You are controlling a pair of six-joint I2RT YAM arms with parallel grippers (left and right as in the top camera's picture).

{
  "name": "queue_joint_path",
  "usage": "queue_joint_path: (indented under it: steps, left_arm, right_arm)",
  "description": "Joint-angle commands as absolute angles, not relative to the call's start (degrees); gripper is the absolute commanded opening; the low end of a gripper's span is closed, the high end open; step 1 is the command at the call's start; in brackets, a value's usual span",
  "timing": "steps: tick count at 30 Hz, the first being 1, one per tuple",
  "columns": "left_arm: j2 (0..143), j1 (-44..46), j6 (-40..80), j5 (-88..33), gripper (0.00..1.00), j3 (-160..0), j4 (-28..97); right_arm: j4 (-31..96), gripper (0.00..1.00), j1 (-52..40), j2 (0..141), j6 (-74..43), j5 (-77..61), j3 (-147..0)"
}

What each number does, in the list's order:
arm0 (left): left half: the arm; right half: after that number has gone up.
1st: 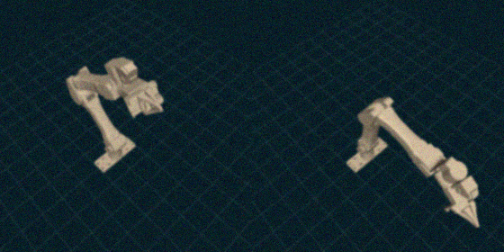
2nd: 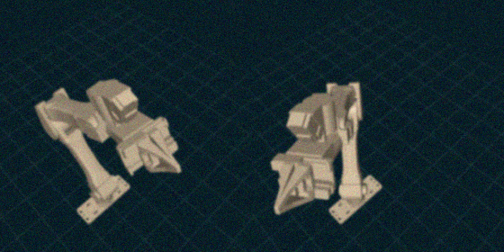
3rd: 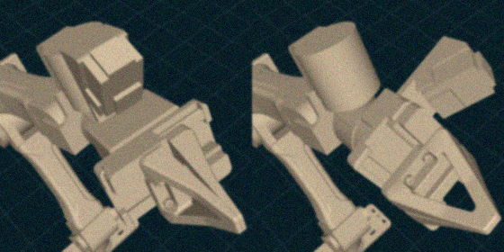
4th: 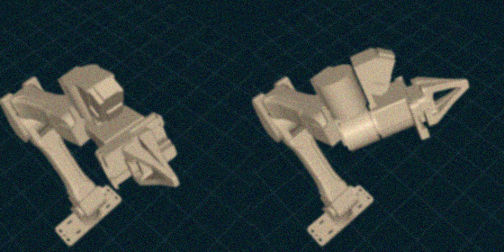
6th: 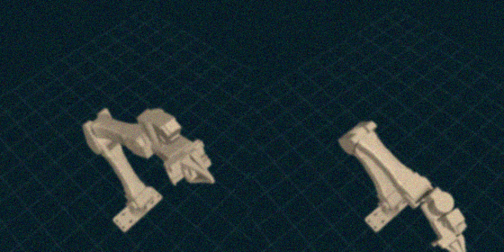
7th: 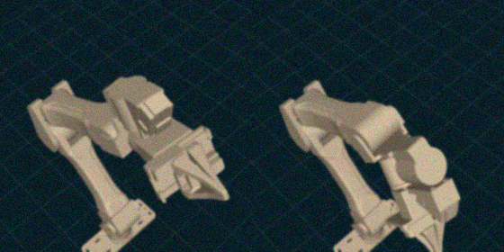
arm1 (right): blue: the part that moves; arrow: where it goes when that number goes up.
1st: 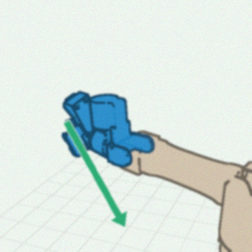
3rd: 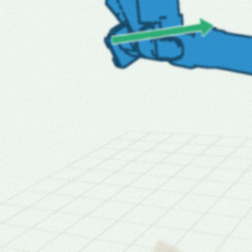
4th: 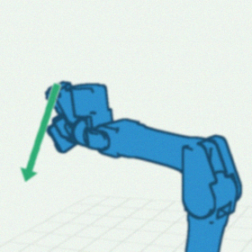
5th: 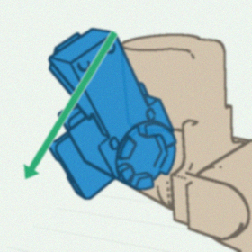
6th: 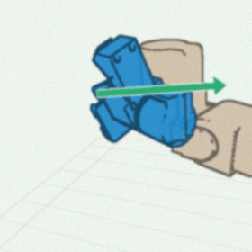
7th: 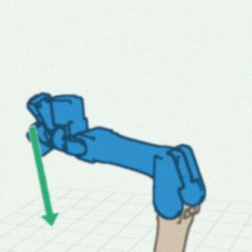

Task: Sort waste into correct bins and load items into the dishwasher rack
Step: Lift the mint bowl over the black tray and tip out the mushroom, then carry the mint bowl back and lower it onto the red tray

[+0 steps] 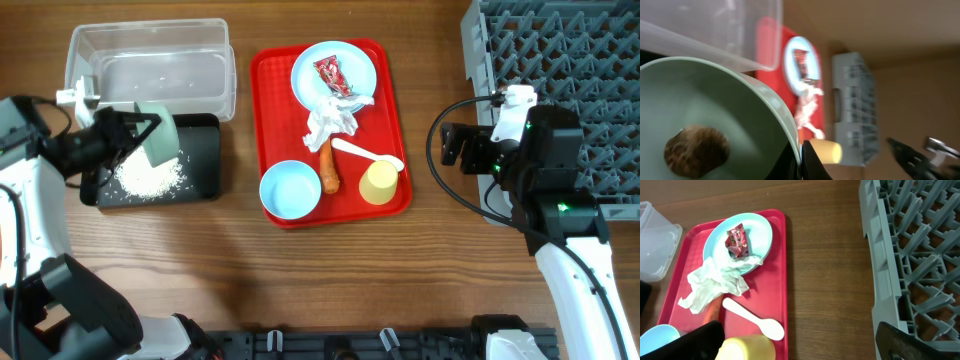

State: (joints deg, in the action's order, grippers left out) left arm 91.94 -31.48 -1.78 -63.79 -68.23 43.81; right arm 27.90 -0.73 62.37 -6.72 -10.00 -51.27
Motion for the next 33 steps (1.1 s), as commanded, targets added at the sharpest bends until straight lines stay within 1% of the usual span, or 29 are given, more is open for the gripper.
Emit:
queue_joint_path:
  steps: [1, 8, 17, 24, 27, 30, 33]
  left_arm:
    - [92.0, -34.8, -6.0, -82.5, 0.04, -64.1, 39.1]
    - [94.2, -37.6, -6.0, -82.7, 0.04, -58.9, 33.5]
    - [101.2, -37.8, -6.0, -84.2, 0.04, -58.1, 30.2]
    - [99.5, -37.5, -6.0, -84.2, 0.04, -58.2, 29.7]
    - [96.2, -36.2, -6.0, -83.9, 0.04, -58.2, 28.9]
    - [91.6, -33.1, -5.4, -78.9, 0.04, -58.9, 28.7]
    - [85.7, -27.3, -3.8, -70.0, 0.04, -60.0, 28.5]
  right_arm:
    - [27.9, 1.0, -1.1, 62.8, -6.0, -8.8, -52.8]
    - [28.0, 1.0, -1.1, 62.8, -6.0, -8.8, -52.8]
    - [28.8, 1.0, -1.1, 62.8, -6.0, -8.8, -52.8]
    - [28.8, 1.0, -1.1, 62.8, -6.0, -8.8, -52.8]
    - [28.8, 1.0, -1.1, 62.8, -6.0, -8.8, -52.8]
    - [28.8, 1.0, -1.1, 62.8, -6.0, -8.8, -52.8]
    - [28.8, 1.0, -1.1, 62.8, -6.1, -8.8, -52.8]
